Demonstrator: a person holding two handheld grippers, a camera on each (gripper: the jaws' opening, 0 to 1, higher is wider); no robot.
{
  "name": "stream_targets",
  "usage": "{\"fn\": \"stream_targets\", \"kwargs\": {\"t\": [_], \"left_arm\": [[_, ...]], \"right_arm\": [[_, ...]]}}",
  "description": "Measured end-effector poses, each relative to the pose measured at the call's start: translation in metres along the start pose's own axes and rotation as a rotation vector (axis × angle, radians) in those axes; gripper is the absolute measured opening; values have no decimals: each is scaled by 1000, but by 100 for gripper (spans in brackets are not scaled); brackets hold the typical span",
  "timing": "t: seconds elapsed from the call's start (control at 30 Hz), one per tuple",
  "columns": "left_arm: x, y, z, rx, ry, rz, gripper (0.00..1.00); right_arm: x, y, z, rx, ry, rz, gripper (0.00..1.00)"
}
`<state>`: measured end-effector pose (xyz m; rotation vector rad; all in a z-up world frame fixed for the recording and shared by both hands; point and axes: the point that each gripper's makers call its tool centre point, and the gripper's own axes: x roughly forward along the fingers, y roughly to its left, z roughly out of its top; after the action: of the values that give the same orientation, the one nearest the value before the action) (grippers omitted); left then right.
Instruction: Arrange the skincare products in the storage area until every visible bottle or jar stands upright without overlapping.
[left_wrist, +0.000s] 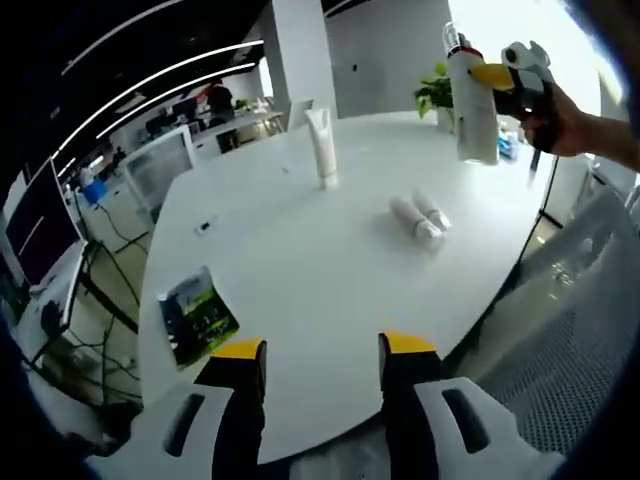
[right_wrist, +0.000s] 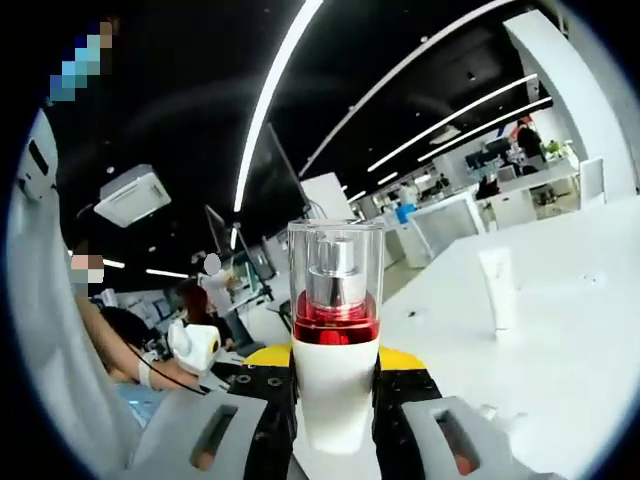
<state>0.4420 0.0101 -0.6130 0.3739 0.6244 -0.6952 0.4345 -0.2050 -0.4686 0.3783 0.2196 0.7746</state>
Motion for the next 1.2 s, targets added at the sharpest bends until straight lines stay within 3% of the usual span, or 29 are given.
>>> {"fn": "stream_targets", "kwargs": {"t": [0.17,0.33,0.5,0.6,0.77,0.83,0.9,1.07,1.2], "left_arm": [[-4,2,8,-10,-42,9,48],[-8,-8,24,-57,-111,-53,52],[-12,-20,41,-35,-127,-78,59],[-9,-40,75,-49,-229,-134,62],[-2,-89,118,-87,-295,-296,64],[-1,-110,135,-88,-317,-361,70],[-6,-128,154,-98,-387,-427,75],[-15,-152,181,-149,-433,-558,75],[-20,-164,191,-108,-435,-634,73]], "right_arm": [[-6,-2,4,-14,-2,66,21],[-4,-1,5,-33,15,117,21],[1,6,5,-62,28,152,21],[4,8,3,-62,33,165,21],[4,13,-1,-84,56,181,22],[2,20,-4,-112,74,202,22],[0,25,-6,-133,89,214,22],[-4,35,-8,-158,109,251,22],[-9,50,-2,-148,97,321,22]]}}
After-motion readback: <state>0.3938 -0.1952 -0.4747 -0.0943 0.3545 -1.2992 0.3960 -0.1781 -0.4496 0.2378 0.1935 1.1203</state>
